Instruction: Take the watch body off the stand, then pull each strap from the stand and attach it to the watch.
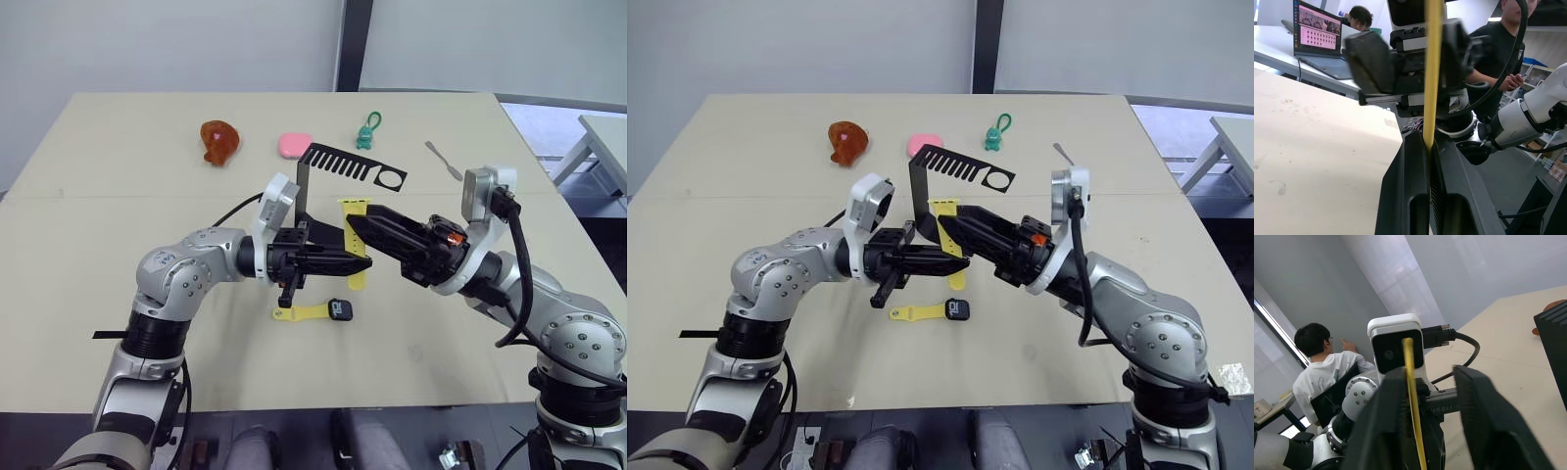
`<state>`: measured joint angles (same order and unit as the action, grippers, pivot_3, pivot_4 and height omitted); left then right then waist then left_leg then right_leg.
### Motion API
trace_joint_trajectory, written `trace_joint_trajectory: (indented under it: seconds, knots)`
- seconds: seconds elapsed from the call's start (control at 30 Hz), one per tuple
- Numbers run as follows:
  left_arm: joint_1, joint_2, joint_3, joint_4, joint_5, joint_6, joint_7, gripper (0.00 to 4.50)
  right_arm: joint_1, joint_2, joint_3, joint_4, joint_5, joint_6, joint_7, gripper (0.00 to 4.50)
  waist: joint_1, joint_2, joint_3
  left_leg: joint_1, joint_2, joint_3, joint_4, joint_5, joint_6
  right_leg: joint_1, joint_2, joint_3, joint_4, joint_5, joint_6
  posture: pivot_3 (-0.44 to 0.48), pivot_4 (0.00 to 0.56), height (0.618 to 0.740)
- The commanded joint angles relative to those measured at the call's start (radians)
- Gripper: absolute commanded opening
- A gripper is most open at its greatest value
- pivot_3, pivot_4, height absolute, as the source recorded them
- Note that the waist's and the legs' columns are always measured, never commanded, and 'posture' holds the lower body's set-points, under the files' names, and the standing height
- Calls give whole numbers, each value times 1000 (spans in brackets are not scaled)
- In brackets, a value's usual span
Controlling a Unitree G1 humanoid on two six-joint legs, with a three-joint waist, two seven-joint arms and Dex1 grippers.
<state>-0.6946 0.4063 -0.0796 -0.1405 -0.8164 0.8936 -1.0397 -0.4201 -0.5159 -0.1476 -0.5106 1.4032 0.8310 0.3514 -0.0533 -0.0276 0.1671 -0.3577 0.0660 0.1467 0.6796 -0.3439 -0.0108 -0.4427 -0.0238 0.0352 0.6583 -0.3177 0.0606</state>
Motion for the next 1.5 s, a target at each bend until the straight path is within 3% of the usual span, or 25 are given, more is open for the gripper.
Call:
trace_joint_trajectory:
  seconds: [0.03, 1.2, 1.23, 1.27, 1.5]
  knots:
    - [-6, 0, 6, -15, -4, -14, -4, 0, 1, -9, -15, -35, 22, -17, 23, 762, 0, 0, 0, 0, 0, 0, 0, 0, 0, 0, 0, 0, 0, 0, 0, 0, 150, 740]
    - [-8, -16, -2, -11, 6, -34, 0, 0, -21, -25, -6, -38, 80, -15, 17, 762, 0, 0, 0, 0, 0, 0, 0, 0, 0, 0, 0, 0, 0, 0, 0, 0, 150, 740]
    - [-8, -16, -2, -10, 7, -34, 1, 0, -21, -25, -6, -38, 81, -15, 18, 189, 0, 0, 0, 0, 0, 0, 0, 0, 0, 0, 0, 0, 0, 0, 0, 0, 150, 740]
    - [-8, -16, -2, -10, 7, -34, 1, 0, -21, -25, -5, -38, 82, -14, 18, 37, 0, 0, 0, 0, 0, 0, 0, 0, 0, 0, 0, 0, 0, 0, 0, 0, 150, 740]
    - [-9, -16, -2, -9, 7, -30, 3, 0, -24, -23, -4, -40, 92, -15, 17, 37, 0, 0, 0, 0, 0, 0, 0, 0, 0, 0, 0, 0, 0, 0, 0, 0, 150, 740]
